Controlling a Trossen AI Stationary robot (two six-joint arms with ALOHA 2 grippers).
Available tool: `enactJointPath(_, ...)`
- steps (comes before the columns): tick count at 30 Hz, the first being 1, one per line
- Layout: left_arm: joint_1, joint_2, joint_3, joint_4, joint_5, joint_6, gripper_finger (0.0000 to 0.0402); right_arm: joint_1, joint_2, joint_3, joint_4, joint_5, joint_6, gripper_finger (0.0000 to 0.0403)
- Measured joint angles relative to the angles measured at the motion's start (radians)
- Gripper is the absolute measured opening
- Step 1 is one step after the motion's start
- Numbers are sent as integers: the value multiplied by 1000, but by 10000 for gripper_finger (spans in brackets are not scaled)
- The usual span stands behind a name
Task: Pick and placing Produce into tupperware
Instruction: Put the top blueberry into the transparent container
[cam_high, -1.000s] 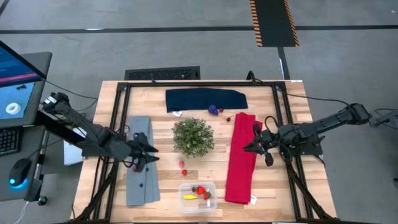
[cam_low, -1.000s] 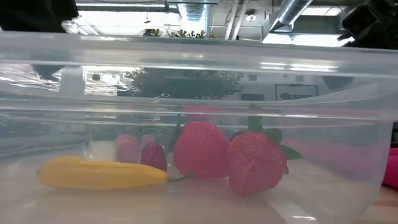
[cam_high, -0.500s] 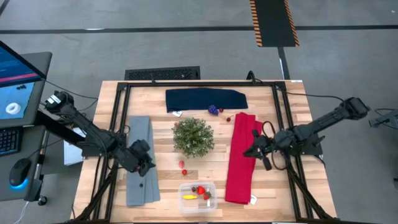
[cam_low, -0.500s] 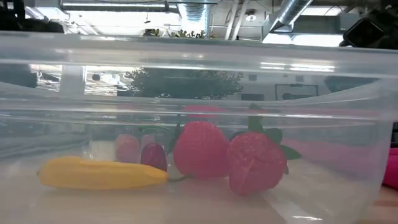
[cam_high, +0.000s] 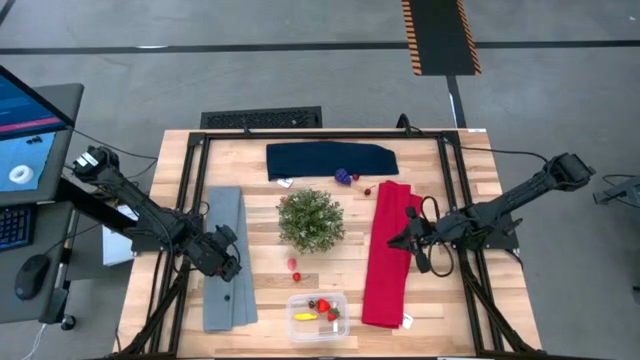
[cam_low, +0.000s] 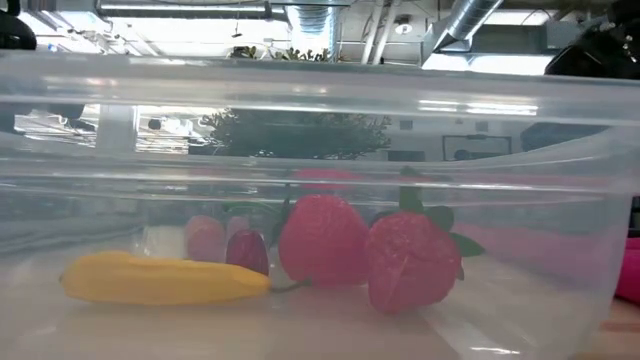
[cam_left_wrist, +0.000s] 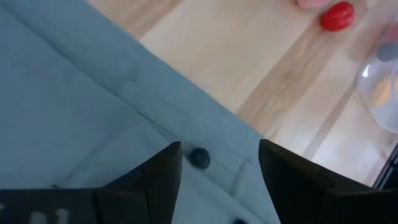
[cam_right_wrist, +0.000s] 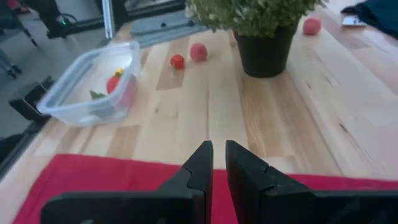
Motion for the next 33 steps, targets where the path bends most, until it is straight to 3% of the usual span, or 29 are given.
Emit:
enactJointPath(11,-49,85,0,73,44,-93,203,0,2,0,1,-1,8,66)
enactJointPath(33,-53,231,1,105,21,-59,202,0,2,0,2,-2,9,65)
